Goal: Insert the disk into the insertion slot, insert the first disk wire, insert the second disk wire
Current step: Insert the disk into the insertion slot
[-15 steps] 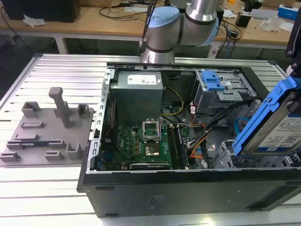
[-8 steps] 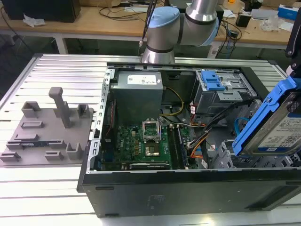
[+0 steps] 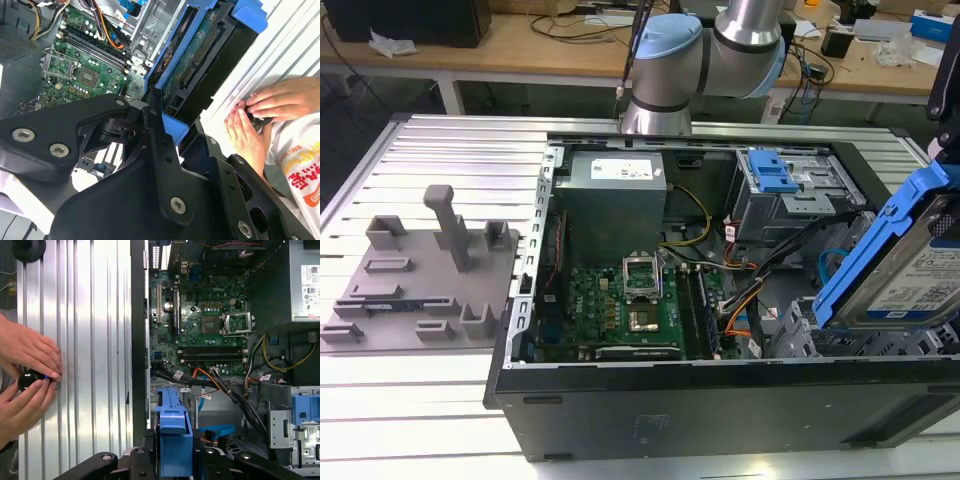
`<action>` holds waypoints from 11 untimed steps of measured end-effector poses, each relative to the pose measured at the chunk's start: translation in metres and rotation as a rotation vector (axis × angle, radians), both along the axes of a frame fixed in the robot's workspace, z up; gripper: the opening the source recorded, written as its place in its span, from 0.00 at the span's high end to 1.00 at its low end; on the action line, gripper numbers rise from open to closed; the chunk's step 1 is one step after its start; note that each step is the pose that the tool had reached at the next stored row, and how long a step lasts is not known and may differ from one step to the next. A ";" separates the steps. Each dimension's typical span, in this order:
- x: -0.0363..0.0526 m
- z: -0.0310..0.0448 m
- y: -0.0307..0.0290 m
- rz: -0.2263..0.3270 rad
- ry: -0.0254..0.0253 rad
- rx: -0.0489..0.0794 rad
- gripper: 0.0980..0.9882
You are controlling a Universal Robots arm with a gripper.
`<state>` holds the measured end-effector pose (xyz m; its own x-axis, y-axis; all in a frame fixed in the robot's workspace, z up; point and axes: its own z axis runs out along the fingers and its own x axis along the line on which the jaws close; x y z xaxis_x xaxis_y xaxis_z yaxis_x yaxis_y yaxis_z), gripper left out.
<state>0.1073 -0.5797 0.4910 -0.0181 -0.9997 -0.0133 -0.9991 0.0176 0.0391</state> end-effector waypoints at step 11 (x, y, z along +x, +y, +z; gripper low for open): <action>0.0000 -0.0028 -0.0017 0.000 -0.0279 0.031 0.70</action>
<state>0.1072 -0.5813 0.4882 -0.0169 -0.9989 -0.0445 -0.9998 0.0164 0.0117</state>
